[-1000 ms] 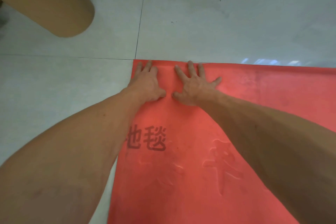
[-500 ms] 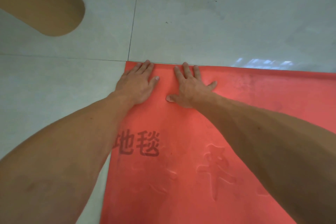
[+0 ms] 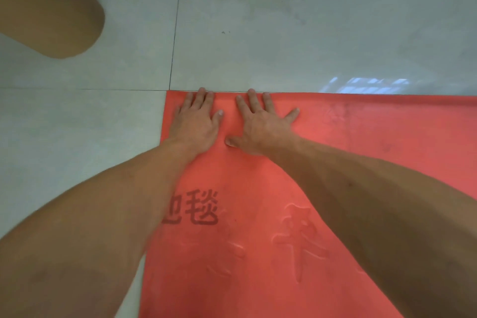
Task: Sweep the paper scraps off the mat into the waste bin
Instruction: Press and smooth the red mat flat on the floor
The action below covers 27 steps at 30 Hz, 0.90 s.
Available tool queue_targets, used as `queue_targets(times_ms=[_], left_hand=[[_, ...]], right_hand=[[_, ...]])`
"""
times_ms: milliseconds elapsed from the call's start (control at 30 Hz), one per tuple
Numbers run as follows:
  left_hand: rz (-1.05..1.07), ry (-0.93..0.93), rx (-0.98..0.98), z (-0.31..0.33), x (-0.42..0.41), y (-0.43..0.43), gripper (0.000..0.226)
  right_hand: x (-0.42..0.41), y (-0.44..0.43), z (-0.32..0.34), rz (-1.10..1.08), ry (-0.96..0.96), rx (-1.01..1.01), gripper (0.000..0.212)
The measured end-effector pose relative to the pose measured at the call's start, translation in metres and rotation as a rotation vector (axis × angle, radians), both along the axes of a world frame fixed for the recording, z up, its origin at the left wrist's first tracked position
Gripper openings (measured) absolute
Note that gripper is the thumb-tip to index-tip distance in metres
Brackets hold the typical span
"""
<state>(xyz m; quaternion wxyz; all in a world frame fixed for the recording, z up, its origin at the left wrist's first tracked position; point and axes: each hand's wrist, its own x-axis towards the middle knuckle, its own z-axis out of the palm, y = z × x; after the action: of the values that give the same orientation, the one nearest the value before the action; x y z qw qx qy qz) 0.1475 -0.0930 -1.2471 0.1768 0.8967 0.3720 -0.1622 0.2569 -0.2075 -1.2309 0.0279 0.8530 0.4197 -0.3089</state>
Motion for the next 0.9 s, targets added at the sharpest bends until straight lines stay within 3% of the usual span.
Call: queue_targets(times_ms=[400, 900], left_hand=[[-0.047, 0.07, -0.006, 0.003, 0.001, 0.004, 0.066], [-0.105, 0.134, 0.052, 0.001, 0.002, 0.006, 0.069]], right_hand=[[0.011, -0.018, -0.005, -0.004, -0.043, 0.077, 0.081], [0.099, -0.115, -0.008, -0.142, -0.12, 0.089, 0.065]])
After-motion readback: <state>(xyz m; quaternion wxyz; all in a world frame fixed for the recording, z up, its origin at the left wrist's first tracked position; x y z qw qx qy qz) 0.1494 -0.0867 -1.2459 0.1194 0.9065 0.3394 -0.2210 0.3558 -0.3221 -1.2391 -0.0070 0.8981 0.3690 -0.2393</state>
